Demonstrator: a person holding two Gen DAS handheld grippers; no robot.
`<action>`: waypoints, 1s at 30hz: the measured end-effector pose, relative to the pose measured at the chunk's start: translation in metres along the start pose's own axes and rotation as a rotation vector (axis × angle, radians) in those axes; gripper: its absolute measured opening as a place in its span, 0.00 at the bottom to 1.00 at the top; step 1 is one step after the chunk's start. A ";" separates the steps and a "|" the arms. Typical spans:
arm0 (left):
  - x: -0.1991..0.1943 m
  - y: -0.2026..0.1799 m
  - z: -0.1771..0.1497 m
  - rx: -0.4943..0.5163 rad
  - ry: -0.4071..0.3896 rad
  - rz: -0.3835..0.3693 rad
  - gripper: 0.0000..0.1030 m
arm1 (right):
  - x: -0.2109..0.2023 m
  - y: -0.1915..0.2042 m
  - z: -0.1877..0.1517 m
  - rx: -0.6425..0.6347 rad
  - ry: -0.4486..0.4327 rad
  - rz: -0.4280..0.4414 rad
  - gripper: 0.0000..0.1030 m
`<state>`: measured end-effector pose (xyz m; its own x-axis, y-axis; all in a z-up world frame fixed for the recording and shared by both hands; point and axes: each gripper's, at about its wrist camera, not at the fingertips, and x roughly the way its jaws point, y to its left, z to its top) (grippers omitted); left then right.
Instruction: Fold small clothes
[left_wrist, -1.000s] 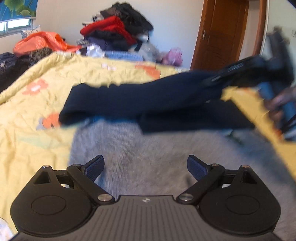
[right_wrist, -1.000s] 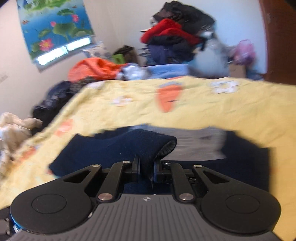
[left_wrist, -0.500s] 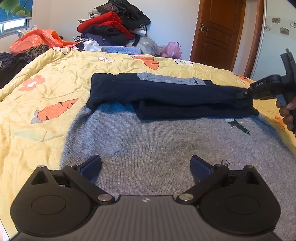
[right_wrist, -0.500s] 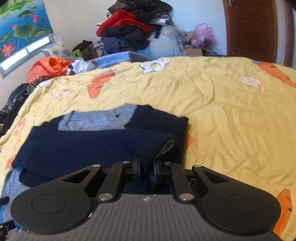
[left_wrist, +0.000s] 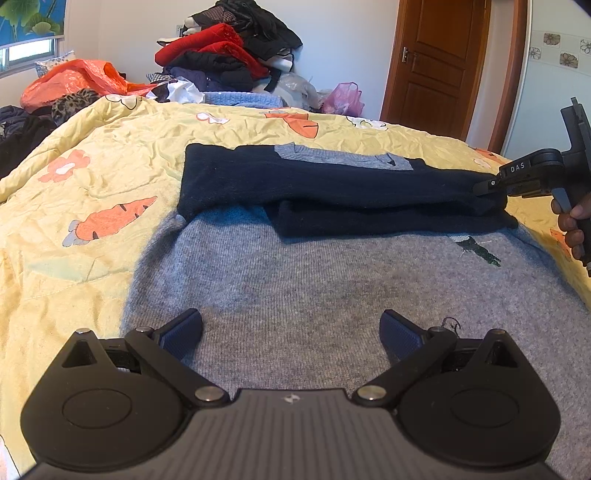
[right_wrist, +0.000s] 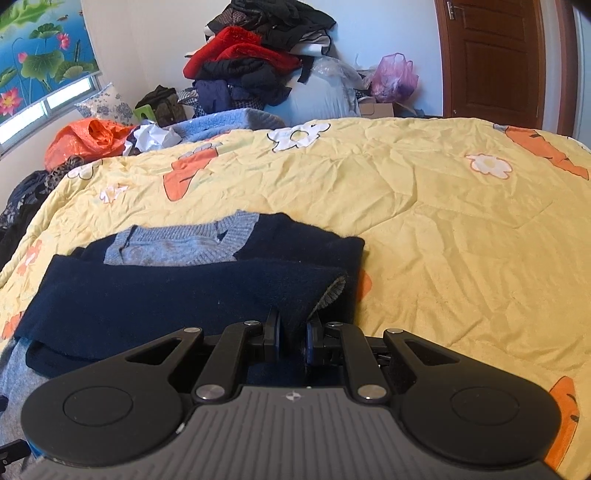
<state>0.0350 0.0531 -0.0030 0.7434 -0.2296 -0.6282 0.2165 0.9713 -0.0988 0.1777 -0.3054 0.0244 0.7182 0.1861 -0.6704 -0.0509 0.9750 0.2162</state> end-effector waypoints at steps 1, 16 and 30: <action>0.000 0.000 0.000 0.000 0.000 0.001 1.00 | 0.000 -0.001 0.001 0.003 -0.004 -0.002 0.16; 0.000 0.000 0.000 0.000 0.000 -0.001 1.00 | -0.001 -0.003 -0.015 0.033 0.046 0.047 0.19; -0.007 -0.005 0.004 0.017 -0.015 0.073 1.00 | -0.029 -0.013 -0.009 0.042 -0.052 -0.011 0.31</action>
<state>0.0314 0.0497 0.0045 0.7666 -0.1596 -0.6219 0.1724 0.9842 -0.0401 0.1515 -0.3221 0.0350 0.7538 0.1681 -0.6352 -0.0144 0.9707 0.2398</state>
